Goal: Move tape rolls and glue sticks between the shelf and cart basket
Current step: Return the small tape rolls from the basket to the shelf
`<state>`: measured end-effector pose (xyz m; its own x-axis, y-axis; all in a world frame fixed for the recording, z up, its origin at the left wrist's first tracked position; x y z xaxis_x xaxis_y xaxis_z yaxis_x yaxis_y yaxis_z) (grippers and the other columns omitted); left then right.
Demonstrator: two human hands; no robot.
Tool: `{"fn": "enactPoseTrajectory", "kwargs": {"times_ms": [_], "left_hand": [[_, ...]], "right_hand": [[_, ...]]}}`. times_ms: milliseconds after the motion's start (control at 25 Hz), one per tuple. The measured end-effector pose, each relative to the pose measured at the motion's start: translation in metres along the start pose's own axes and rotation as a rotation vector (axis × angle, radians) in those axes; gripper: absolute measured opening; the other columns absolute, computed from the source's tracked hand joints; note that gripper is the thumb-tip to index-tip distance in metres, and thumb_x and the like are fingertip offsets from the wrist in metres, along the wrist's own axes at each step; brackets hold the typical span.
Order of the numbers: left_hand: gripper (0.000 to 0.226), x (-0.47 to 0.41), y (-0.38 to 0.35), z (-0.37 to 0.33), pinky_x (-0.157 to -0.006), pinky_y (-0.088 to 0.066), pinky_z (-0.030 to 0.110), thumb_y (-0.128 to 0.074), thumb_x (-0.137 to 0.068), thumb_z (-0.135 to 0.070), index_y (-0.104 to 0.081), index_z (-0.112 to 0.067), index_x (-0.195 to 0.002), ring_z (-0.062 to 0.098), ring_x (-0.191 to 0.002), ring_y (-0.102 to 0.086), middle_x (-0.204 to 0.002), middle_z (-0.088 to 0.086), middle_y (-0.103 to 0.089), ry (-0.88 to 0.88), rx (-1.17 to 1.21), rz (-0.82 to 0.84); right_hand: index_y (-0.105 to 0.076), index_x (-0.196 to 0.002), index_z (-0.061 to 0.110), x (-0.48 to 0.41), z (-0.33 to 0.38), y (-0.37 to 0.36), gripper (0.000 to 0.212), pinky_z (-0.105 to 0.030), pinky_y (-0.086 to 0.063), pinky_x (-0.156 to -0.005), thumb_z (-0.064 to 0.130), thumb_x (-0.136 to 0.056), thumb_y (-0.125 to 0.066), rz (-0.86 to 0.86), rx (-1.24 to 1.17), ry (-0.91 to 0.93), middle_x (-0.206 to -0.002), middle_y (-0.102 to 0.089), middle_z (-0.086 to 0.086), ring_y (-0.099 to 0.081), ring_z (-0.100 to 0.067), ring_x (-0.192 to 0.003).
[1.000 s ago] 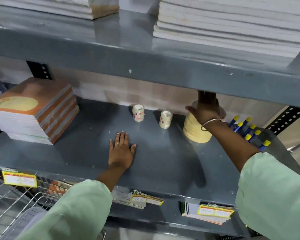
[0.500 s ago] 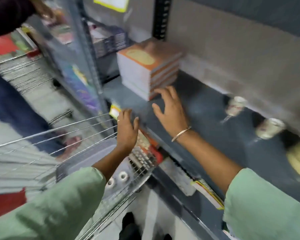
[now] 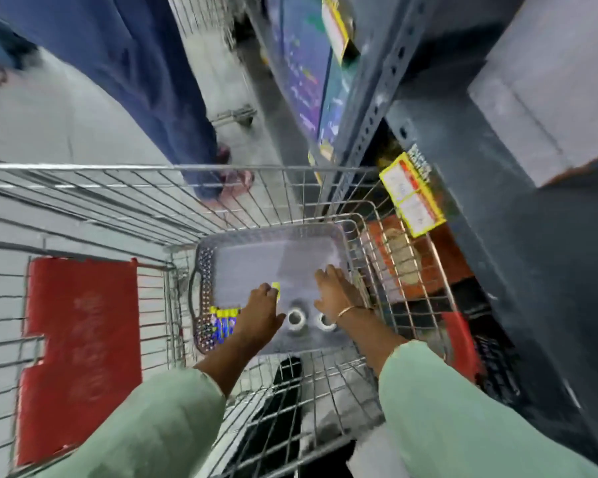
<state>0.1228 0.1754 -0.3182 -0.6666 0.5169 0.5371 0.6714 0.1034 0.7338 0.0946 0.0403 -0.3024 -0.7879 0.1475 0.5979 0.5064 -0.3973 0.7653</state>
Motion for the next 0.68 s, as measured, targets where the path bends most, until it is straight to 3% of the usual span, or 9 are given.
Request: {"fn": "enactPoseTrajectory", "kwargs": {"times_ms": [120, 240, 400, 560, 680], "left_hand": [[0.051, -0.014, -0.031, -0.008, -0.100, -0.040, 0.045, -0.062, -0.081, -0.016, -0.041, -0.002, -0.125, 0.036, -0.124, -0.039, -0.134, 0.019, -0.040, -0.055, -0.025, 0.100], [0.051, -0.022, -0.057, -0.014, -0.097, -0.044, 0.048, -0.063, -0.080, -0.013, -0.041, -0.003, -0.125, 0.037, -0.123, -0.039, -0.133, 0.019, -0.040, -0.094, -0.025, 0.165], [0.038, -0.028, -0.074, -0.016, -0.086, -0.048, 0.051, -0.054, -0.085, -0.012, -0.044, -0.002, -0.120, 0.038, -0.120, -0.039, -0.131, 0.022, -0.039, -0.086, -0.044, 0.149], [0.039, -0.032, -0.077, -0.018, -0.089, -0.047, 0.047, -0.054, -0.085, -0.009, -0.041, -0.001, -0.122, 0.040, -0.119, -0.038, -0.130, 0.022, -0.038, -0.103, -0.100, 0.114], [0.044, -0.029, -0.073, -0.016, -0.090, -0.047, 0.046, -0.058, -0.083, -0.006, -0.040, -0.001, -0.123, 0.040, -0.123, -0.034, -0.131, 0.020, -0.037, -0.068, -0.077, 0.109]], "right_hand": [[-0.038, -0.129, 0.007, -0.010, -0.010, -0.035, 0.061, -0.045, -0.044, -0.097, 0.024, -0.079, -0.069, 0.096, 0.108, -0.029, -0.135, -0.039, -0.017, -0.042, -0.036, -0.122], [-0.039, -0.128, 0.006, -0.017, -0.017, -0.065, 0.064, -0.046, -0.044, -0.098, 0.019, -0.075, -0.073, 0.166, 0.128, -0.109, -0.134, -0.041, -0.017, -0.042, -0.036, -0.123], [-0.038, -0.127, 0.004, -0.023, -0.012, -0.078, 0.046, -0.047, -0.045, -0.096, 0.011, -0.087, -0.059, 0.129, 0.177, -0.115, -0.134, -0.041, -0.021, -0.044, -0.036, -0.123], [-0.039, -0.126, 0.001, -0.019, -0.009, -0.077, 0.035, -0.043, -0.045, -0.097, 0.000, -0.091, -0.043, 0.060, 0.204, -0.098, -0.132, -0.042, -0.022, -0.044, -0.036, -0.122], [-0.040, -0.125, 0.001, -0.015, -0.008, -0.069, 0.037, -0.042, -0.044, -0.098, -0.003, -0.089, -0.044, 0.024, 0.200, -0.066, -0.132, -0.042, -0.021, -0.042, -0.035, -0.123]]}}
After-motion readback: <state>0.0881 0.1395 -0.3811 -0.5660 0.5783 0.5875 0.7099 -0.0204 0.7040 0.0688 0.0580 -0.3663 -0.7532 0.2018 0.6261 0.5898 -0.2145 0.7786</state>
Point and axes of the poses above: each hand's wrist, its own x-axis away from the middle knuckle, its own y-axis out of the back of the hand, z = x × y, the point moved 8 cm from there along -x, towards the middle knuckle
